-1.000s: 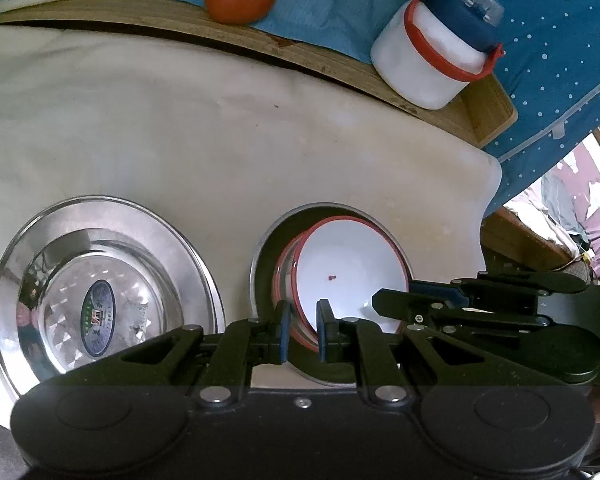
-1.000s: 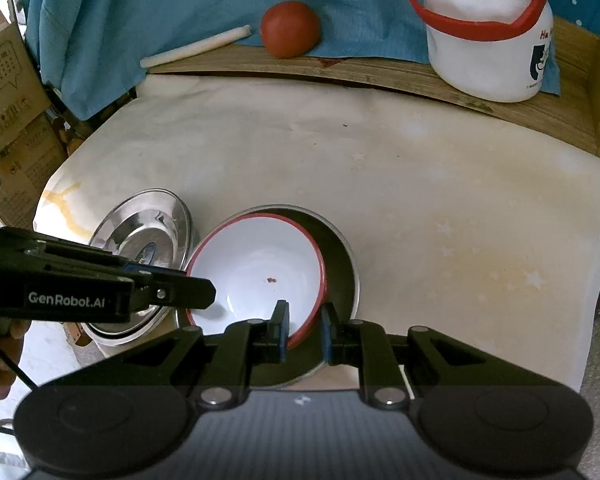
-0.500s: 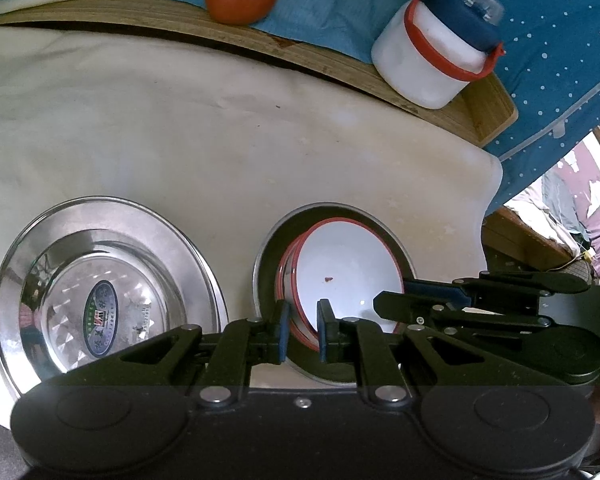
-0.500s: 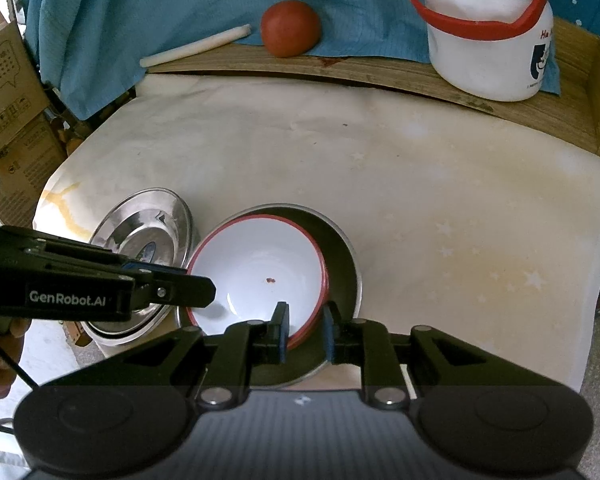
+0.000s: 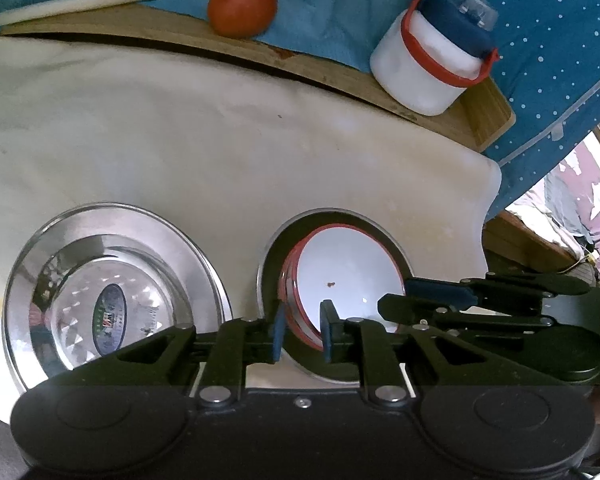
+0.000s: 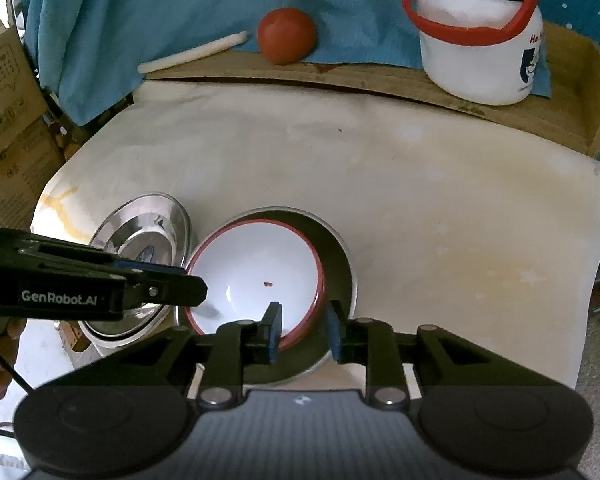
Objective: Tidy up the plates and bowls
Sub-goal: 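Lower the white bowl into the steel bowl and open both grippers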
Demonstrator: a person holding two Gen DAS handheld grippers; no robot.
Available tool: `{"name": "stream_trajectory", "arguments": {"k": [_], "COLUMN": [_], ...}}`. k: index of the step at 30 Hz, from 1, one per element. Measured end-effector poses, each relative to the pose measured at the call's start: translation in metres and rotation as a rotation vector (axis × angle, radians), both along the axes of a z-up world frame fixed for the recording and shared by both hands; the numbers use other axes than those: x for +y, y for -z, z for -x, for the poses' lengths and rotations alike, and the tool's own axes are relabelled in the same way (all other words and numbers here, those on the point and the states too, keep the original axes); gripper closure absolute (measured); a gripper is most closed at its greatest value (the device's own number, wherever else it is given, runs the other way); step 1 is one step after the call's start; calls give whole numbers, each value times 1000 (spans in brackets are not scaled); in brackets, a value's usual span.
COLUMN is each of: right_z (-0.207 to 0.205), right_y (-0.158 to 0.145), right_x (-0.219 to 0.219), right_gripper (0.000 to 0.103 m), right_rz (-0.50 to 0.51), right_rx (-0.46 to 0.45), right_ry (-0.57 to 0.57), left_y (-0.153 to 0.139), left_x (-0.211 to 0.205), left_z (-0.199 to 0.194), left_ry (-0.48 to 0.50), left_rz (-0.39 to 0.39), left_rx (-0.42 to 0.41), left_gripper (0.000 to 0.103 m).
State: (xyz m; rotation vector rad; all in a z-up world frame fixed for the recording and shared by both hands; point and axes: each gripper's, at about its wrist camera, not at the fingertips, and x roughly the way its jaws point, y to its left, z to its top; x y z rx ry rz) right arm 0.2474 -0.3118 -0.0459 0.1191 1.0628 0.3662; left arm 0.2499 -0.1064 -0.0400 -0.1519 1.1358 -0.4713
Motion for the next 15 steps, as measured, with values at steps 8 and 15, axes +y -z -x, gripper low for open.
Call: {"name": "stream_trajectory", "arguments": {"k": [8, 15], "right_z": [4, 7], "right_y": [-8, -11], "right_x": [-3, -15], "right_gripper": [47, 19], "right_rz": [-9, 1], "right_rx": [-37, -71], "right_ry": [5, 59], "left_y": [-12, -17], "left_x": [6, 12], "left_z": [2, 3], "left_ry": [-34, -56], "left_rz": [-28, -77], "left_rx": [-66, -134], "left_gripper": [53, 18]}}
